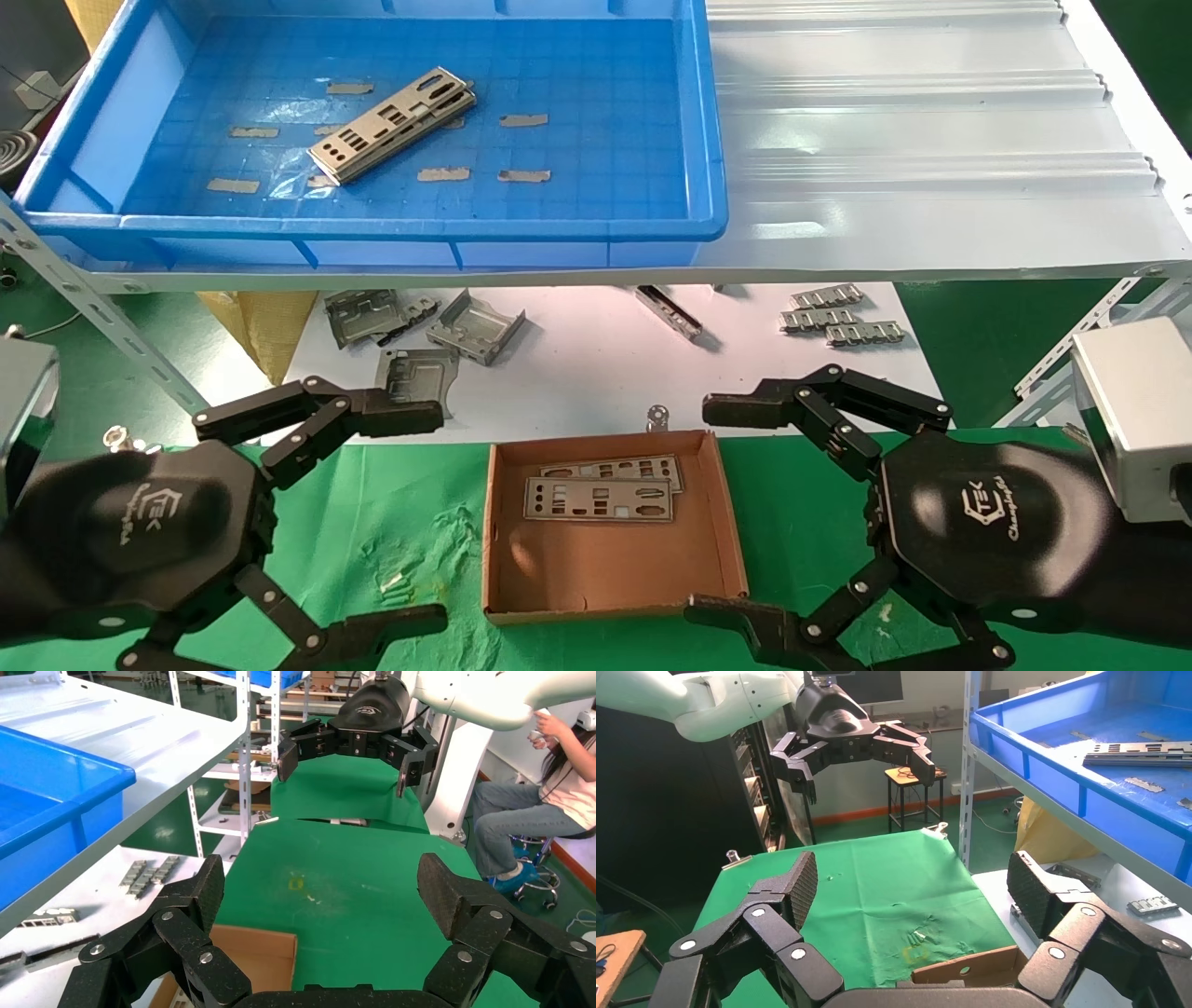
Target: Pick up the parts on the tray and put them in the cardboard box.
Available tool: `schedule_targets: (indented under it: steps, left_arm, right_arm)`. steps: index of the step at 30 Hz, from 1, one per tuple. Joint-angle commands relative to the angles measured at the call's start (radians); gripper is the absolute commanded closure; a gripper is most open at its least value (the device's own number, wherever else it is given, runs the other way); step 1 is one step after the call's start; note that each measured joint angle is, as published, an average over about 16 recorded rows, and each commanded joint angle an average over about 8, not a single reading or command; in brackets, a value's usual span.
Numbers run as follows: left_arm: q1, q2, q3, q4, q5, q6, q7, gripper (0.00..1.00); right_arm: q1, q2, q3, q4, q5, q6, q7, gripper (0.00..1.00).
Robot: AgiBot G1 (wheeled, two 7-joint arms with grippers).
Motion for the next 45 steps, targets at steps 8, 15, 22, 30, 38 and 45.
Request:
schedule_targets:
  steps: [8, 15, 22, 30, 38, 45]
  left_arm:
    - [0.000, 0.000, 0.000, 0.000, 0.000, 0.000, 0.000, 0.00]
    - [0.000, 0.000, 0.000, 0.000, 0.000, 0.000, 0.000, 0.00]
    - [0.000, 0.000, 0.000, 0.000, 0.000, 0.000, 0.000, 0.00]
    - [0.000, 0.000, 0.000, 0.000, 0.000, 0.000, 0.000, 0.00]
    - [0.000, 0.000, 0.000, 0.000, 0.000, 0.000, 0.000, 0.00]
    - [0.000, 0.000, 0.000, 0.000, 0.000, 0.000, 0.000, 0.00]
  right_arm:
    - [0.000, 0.000, 0.000, 0.000, 0.000, 0.000, 0.000, 0.00]
    - [0.000, 0.000, 0.000, 0.000, 0.000, 0.000, 0.000, 0.00]
    - [0.000, 0.000, 0.000, 0.000, 0.000, 0.000, 0.000, 0.00]
    - [0.000, 0.000, 0.000, 0.000, 0.000, 0.000, 0.000, 0.00]
    - [0.000, 0.000, 0.000, 0.000, 0.000, 0.000, 0.000, 0.00]
    - [0.000, 0.000, 0.000, 0.000, 0.000, 0.000, 0.000, 0.00]
